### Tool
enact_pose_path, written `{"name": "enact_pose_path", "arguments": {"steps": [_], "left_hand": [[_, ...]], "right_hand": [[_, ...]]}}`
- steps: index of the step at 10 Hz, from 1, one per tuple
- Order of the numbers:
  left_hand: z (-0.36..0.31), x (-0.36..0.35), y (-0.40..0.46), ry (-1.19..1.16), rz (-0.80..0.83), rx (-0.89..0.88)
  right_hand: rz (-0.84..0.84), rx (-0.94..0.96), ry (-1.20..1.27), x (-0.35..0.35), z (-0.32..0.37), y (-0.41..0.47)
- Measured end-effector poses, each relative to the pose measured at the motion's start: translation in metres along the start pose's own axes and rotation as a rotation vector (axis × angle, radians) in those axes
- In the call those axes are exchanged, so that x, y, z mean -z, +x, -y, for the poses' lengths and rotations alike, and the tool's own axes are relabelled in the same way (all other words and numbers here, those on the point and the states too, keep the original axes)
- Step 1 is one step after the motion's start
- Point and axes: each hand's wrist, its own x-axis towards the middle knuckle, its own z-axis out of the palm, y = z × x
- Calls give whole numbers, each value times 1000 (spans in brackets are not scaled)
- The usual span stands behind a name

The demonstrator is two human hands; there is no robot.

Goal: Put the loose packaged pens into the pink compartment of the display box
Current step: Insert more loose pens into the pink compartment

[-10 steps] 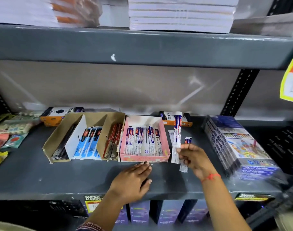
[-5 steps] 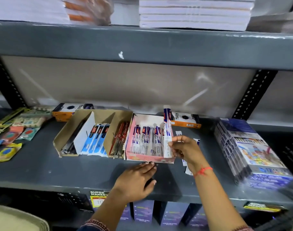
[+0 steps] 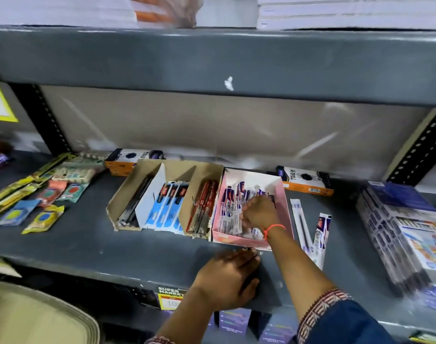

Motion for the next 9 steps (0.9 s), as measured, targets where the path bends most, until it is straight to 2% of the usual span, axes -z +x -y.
{"name": "enact_pose_path", "arguments": {"steps": [1, 2, 3, 5, 6, 7, 9], "left_hand": [[1, -2, 0, -5, -11, -19], [3, -4, 0, 0, -7, -36], [1, -4, 2, 14, 51, 5], [-9, -12, 1, 62, 173, 75], [-20, -15, 5, 83, 220, 32], [-28, -16, 21, 85, 236, -29], [-27, -23, 30, 68, 238, -70]], "right_hand": [[-18, 27, -78, -3, 2, -3], [-133, 77, -156, 4, 0, -10], [-325, 129, -211, 22, -4, -23], [-577, -66, -159, 67, -52, -45], [-483, -258, -229, 76, -78, -53], [-423, -318, -257, 76, -91, -57], [-441, -315, 55, 86, -102, -58]]}}
